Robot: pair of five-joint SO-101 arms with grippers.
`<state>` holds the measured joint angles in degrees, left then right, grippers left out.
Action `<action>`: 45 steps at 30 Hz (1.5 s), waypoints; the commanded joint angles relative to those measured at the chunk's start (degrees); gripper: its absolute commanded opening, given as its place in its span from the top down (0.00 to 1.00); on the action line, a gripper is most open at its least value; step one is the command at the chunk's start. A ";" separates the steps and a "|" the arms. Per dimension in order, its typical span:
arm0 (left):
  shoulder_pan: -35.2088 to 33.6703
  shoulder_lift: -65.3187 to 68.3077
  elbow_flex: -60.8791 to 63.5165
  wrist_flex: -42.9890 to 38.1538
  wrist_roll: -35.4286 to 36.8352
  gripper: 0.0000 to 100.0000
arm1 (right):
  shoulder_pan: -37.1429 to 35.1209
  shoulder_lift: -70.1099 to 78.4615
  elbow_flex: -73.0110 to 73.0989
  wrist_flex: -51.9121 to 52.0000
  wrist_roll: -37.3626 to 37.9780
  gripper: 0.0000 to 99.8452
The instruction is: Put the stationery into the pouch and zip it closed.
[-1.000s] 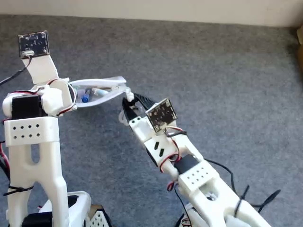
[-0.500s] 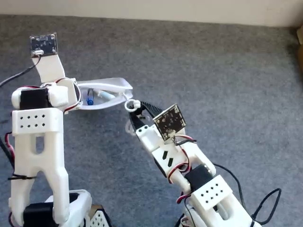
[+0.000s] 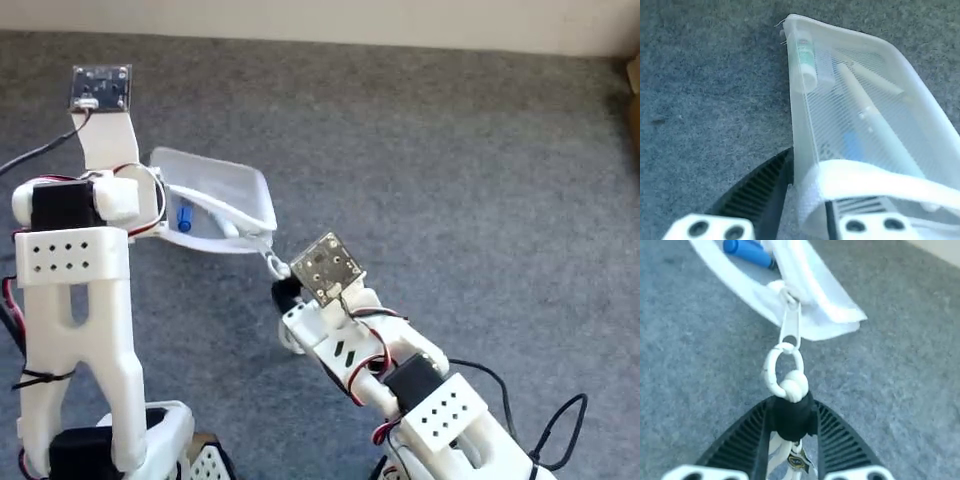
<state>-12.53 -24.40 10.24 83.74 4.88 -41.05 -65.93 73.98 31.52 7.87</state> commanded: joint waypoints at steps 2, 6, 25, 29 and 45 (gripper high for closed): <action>1.27 -1.01 -6.11 0.09 -3.25 0.89 | -0.31 -1.45 -3.47 1.71 0.70 0.99; 7.34 -1.01 -6.29 0.00 -4.48 0.90 | -0.22 -1.45 -3.38 1.80 0.70 0.99; 28.97 -0.48 -8.57 -10.99 -15.21 0.85 | -0.75 -1.45 -1.89 1.80 0.70 0.99; 32.40 -0.48 -8.66 -11.16 -16.35 0.83 | -1.80 -1.45 -1.80 1.80 0.70 0.99; 43.82 -0.92 -8.66 -13.98 -22.77 0.82 | -1.98 -1.45 -1.71 1.80 0.79 0.99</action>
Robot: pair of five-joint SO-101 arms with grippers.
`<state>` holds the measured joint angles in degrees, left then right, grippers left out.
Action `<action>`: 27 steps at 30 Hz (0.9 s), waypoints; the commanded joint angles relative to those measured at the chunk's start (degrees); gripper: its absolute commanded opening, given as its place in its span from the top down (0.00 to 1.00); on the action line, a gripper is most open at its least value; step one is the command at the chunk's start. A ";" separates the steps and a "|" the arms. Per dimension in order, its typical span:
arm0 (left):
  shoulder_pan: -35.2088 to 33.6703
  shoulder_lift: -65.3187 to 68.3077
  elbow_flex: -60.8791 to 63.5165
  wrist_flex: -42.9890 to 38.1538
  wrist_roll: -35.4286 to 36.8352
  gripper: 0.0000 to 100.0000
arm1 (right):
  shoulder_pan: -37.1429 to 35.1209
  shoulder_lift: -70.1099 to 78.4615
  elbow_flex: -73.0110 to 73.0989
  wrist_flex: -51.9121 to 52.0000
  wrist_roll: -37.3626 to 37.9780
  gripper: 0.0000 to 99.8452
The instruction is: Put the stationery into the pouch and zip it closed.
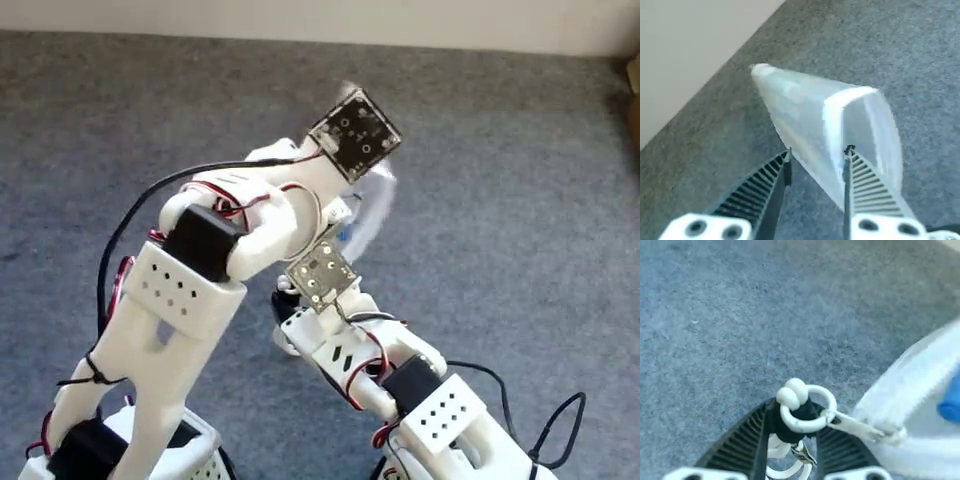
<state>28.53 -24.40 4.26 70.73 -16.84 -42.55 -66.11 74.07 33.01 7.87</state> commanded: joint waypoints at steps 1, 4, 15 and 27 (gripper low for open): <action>2.86 -0.92 -2.68 -0.97 -1.05 0.82 | -0.48 -1.27 -1.80 0.31 0.79 0.99; 2.68 -0.92 -3.91 -0.88 -0.79 0.82 | -0.40 -1.27 -1.80 0.31 0.79 0.99; -1.10 -1.01 -8.40 -0.62 3.52 0.83 | -0.04 -1.27 -1.80 0.31 0.79 0.99; -15.08 -1.01 -8.66 0.97 14.95 0.83 | 5.49 -4.44 -8.75 11.82 0.79 0.99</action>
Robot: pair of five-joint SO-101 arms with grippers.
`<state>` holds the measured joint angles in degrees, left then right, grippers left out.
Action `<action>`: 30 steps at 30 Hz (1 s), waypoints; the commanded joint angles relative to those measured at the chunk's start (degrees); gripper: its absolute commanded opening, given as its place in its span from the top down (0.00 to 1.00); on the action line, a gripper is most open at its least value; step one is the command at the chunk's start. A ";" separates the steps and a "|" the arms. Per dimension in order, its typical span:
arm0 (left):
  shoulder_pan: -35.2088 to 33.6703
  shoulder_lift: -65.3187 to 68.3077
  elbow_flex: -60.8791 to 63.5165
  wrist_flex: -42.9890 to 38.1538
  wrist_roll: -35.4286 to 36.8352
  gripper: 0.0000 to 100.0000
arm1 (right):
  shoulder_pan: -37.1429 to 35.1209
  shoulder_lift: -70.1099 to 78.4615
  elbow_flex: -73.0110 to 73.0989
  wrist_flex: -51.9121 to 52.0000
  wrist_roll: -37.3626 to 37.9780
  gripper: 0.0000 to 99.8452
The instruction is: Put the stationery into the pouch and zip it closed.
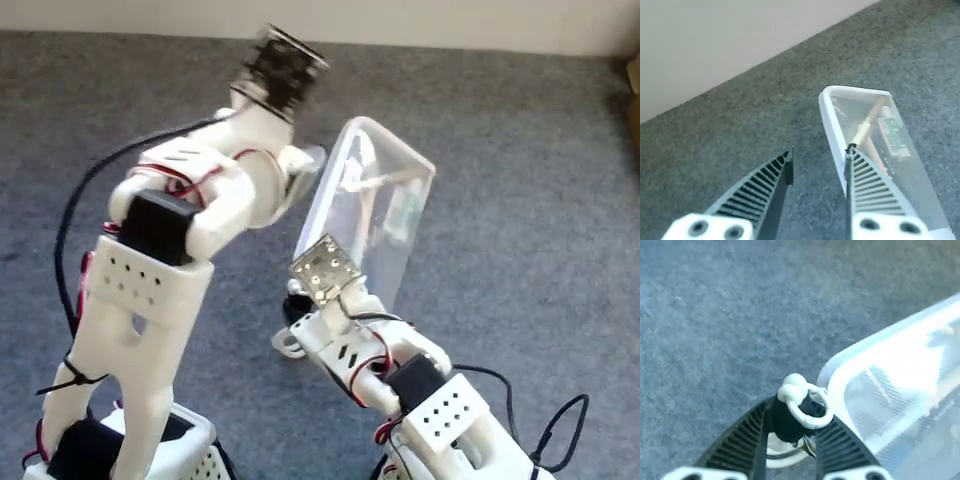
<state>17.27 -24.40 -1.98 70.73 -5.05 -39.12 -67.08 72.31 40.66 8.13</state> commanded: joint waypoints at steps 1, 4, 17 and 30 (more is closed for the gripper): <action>-4.44 -1.01 -2.42 1.58 3.87 0.83 | 2.15 -4.88 -8.40 6.64 0.53 0.99; -5.58 -1.01 -2.59 4.31 4.92 0.83 | 1.89 -8.92 -11.65 15.16 5.45 0.99; -6.99 -1.01 -2.95 15.56 4.84 0.82 | 2.15 -11.30 -32.75 47.69 18.99 0.99; -0.84 -1.01 -6.46 22.86 17.76 0.82 | 5.14 -11.74 -42.15 60.35 23.03 0.99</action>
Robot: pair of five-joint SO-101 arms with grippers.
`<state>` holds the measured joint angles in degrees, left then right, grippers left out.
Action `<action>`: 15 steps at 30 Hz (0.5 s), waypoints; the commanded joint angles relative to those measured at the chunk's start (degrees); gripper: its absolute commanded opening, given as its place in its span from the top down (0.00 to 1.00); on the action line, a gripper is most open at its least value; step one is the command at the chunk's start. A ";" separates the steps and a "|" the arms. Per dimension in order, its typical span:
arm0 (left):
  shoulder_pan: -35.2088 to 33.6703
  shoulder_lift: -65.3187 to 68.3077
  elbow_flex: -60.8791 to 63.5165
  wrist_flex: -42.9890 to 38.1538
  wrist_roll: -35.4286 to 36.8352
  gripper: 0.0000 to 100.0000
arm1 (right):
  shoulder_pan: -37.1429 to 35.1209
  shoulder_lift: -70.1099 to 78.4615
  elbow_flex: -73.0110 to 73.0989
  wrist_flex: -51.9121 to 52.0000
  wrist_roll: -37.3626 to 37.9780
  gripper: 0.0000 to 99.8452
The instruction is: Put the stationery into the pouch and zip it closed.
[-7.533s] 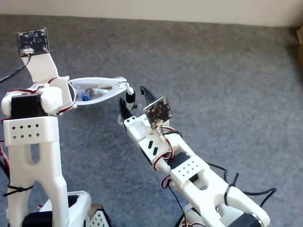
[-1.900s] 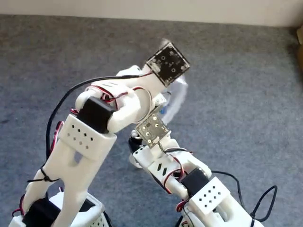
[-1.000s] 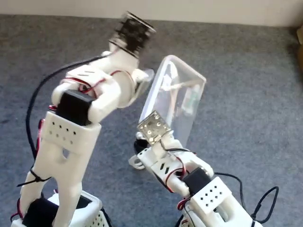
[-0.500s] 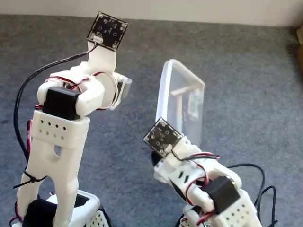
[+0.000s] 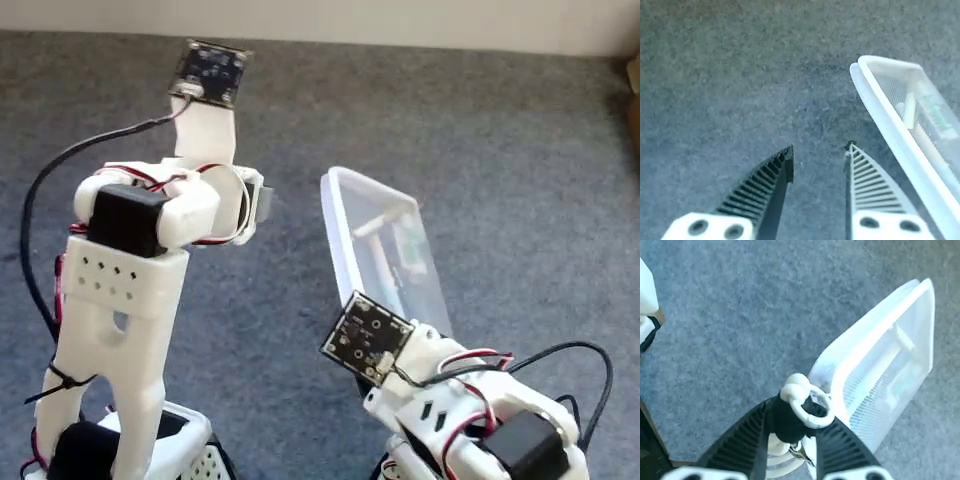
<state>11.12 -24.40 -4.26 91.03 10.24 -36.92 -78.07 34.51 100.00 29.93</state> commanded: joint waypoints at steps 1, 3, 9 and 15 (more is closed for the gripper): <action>6.99 -1.01 -4.26 3.08 2.37 0.82 | 4.88 -0.75 -4.35 1.01 2.20 0.99; 9.19 -1.01 -4.18 3.34 1.67 0.82 | 9.10 -0.75 -5.05 1.01 5.01 0.99; 9.45 -1.01 -5.49 2.90 -13.19 0.82 | 15.52 -0.75 -11.03 0.92 9.14 0.99; 9.63 -1.01 -7.78 2.90 -34.29 0.82 | 15.43 -0.75 -12.70 0.92 9.32 0.99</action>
<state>19.47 -24.40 -8.48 93.93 -11.03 -21.98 -78.07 25.36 100.18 38.55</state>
